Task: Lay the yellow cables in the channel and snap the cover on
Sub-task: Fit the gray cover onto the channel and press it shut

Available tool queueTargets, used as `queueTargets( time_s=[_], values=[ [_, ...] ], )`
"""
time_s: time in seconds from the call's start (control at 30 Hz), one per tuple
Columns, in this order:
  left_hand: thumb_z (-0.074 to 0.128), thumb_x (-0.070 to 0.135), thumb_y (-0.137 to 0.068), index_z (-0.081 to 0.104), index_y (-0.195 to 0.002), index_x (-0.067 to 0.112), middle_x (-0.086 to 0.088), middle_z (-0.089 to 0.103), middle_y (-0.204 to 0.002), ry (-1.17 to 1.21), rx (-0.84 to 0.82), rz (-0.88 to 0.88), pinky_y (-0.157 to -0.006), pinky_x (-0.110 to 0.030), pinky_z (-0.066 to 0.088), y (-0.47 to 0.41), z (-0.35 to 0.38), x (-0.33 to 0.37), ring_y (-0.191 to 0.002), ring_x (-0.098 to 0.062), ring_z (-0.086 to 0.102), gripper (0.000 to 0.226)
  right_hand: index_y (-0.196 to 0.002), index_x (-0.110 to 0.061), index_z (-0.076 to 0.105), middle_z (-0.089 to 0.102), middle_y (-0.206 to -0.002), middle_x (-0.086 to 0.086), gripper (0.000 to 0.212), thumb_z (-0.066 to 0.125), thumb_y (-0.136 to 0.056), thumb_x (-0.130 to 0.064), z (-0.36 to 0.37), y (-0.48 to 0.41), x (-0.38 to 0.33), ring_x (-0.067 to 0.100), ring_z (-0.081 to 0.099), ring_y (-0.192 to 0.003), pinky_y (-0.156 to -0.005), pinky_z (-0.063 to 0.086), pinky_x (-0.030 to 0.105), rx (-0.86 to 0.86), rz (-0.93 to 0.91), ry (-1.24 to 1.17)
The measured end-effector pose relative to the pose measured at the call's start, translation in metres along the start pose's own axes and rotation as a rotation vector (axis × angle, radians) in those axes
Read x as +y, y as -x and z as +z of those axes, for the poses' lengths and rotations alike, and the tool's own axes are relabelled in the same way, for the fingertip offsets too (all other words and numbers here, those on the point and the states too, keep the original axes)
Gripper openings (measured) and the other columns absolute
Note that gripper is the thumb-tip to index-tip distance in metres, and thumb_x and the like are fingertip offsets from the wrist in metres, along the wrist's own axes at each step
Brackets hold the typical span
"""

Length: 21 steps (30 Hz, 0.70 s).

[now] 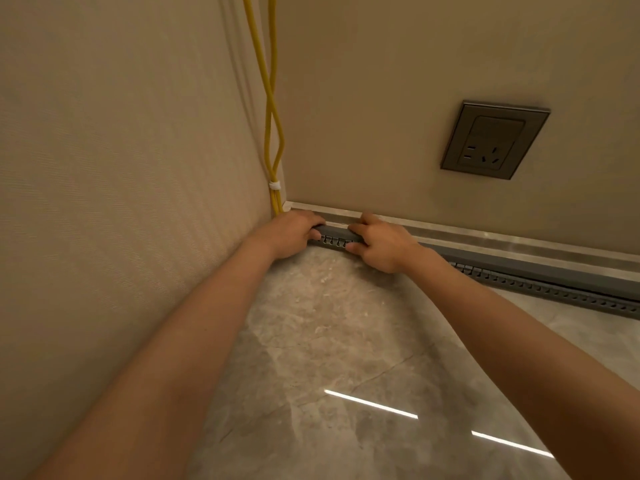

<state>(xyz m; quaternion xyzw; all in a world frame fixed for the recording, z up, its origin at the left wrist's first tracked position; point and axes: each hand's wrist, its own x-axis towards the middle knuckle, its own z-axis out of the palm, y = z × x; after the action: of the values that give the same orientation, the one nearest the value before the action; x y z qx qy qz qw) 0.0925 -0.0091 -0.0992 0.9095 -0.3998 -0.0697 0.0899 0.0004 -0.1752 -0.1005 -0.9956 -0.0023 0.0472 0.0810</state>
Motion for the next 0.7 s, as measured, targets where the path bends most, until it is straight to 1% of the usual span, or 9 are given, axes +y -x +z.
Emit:
queueTargets(
  time_s=[0.07, 0.13, 0.27, 0.33, 0.43, 0.53, 0.6, 0.63, 0.7],
  values=[
    [0.045, 0.016, -0.098, 0.055, -0.127, 0.009, -0.011, 0.058, -0.128, -0.086, 0.031, 0.015, -0.097, -0.033, 0.039, -0.002, 0.004, 0.002, -0.117, -0.027, 0.054, 0.032, -0.128, -0.013, 0.052, 0.045, -0.126, 0.011, 0.042, 0.043, -0.095, -0.038, 0.002, -0.001, -0.004, 0.031, 0.047, -0.117, -0.093, 0.039, 0.038, 0.039, 0.032, 0.044],
    [0.043, 0.015, -0.098, 0.053, -0.127, 0.01, -0.011, 0.058, -0.129, -0.159, 0.057, 0.029, -0.094, -0.035, 0.041, -0.001, 0.006, 0.004, -0.116, -0.028, 0.055, 0.031, -0.13, -0.012, 0.052, 0.045, -0.126, 0.011, 0.042, 0.044, -0.095, -0.035, 0.003, -0.002, -0.009, 0.029, 0.04, -0.122, -0.1, 0.035, 0.038, 0.08, 0.021, 0.106],
    [0.041, 0.013, -0.098, 0.052, -0.129, 0.012, -0.011, 0.059, -0.129, -0.202, 0.094, 0.024, -0.09, -0.037, 0.043, -0.002, 0.005, 0.004, -0.113, -0.03, 0.057, 0.033, -0.13, -0.01, 0.052, 0.051, -0.124, 0.015, 0.038, 0.045, -0.095, -0.021, 0.0, -0.005, -0.014, 0.032, 0.047, -0.117, -0.09, 0.042, 0.037, 0.069, 0.026, -0.056],
    [0.043, 0.01, -0.096, 0.054, -0.128, 0.015, -0.01, 0.061, -0.127, -0.196, 0.095, 0.012, -0.088, -0.034, 0.044, -0.004, 0.004, 0.004, -0.113, -0.029, 0.057, 0.035, -0.128, -0.011, 0.055, 0.056, -0.123, 0.016, 0.036, 0.045, -0.095, -0.019, -0.005, -0.007, -0.011, 0.033, 0.052, -0.113, -0.089, 0.044, 0.037, 0.042, 0.028, -0.116],
    [0.043, 0.009, -0.096, 0.057, -0.126, 0.013, -0.009, 0.06, -0.124, -0.177, 0.097, 0.016, -0.086, -0.035, 0.045, -0.005, 0.005, 0.004, -0.112, -0.029, 0.057, 0.033, -0.126, -0.013, 0.058, 0.06, -0.121, 0.015, 0.034, 0.045, -0.095, -0.019, -0.008, -0.011, -0.008, 0.033, 0.054, -0.109, -0.086, 0.044, 0.037, 0.011, 0.028, -0.105],
    [0.041, 0.01, -0.097, 0.058, -0.121, 0.007, -0.014, 0.054, -0.121, -0.164, 0.142, 0.024, -0.086, -0.038, 0.045, -0.006, 0.009, 0.005, -0.11, -0.03, 0.054, 0.03, -0.125, -0.012, 0.059, 0.056, -0.12, 0.015, 0.034, 0.043, -0.096, -0.019, -0.007, -0.015, -0.007, 0.033, 0.052, -0.112, -0.086, 0.042, 0.035, 0.013, 0.05, -0.126],
    [0.041, 0.008, -0.096, 0.057, -0.119, 0.003, -0.016, 0.051, -0.12, -0.191, 0.161, 0.015, -0.085, -0.039, 0.042, -0.007, 0.01, 0.009, -0.111, -0.03, 0.051, 0.028, -0.123, -0.01, 0.061, 0.051, -0.122, 0.015, 0.034, 0.043, -0.097, -0.019, -0.006, -0.017, -0.006, 0.032, 0.048, -0.115, -0.09, 0.04, 0.034, 0.025, 0.076, -0.154],
    [0.04, 0.007, -0.096, 0.055, -0.119, 0.003, -0.017, 0.05, -0.12, -0.211, 0.165, 0.013, -0.085, -0.038, 0.041, -0.008, 0.01, 0.011, -0.113, -0.031, 0.049, 0.028, -0.122, -0.009, 0.062, 0.049, -0.123, 0.015, 0.034, 0.042, -0.097, -0.019, -0.006, -0.018, -0.007, 0.032, 0.048, -0.115, -0.091, 0.04, 0.035, 0.033, 0.095, -0.16],
    [0.038, 0.007, -0.096, 0.05, -0.126, 0.005, -0.016, 0.049, -0.123, -0.232, 0.169, 0.018, -0.087, -0.038, 0.04, -0.009, 0.011, 0.013, -0.117, -0.031, 0.047, 0.032, -0.12, -0.008, 0.063, 0.049, -0.121, 0.017, 0.034, 0.04, -0.097, -0.018, -0.005, -0.019, -0.01, 0.035, 0.05, -0.112, -0.088, 0.042, 0.035, 0.065, 0.138, -0.145]
  ],
)
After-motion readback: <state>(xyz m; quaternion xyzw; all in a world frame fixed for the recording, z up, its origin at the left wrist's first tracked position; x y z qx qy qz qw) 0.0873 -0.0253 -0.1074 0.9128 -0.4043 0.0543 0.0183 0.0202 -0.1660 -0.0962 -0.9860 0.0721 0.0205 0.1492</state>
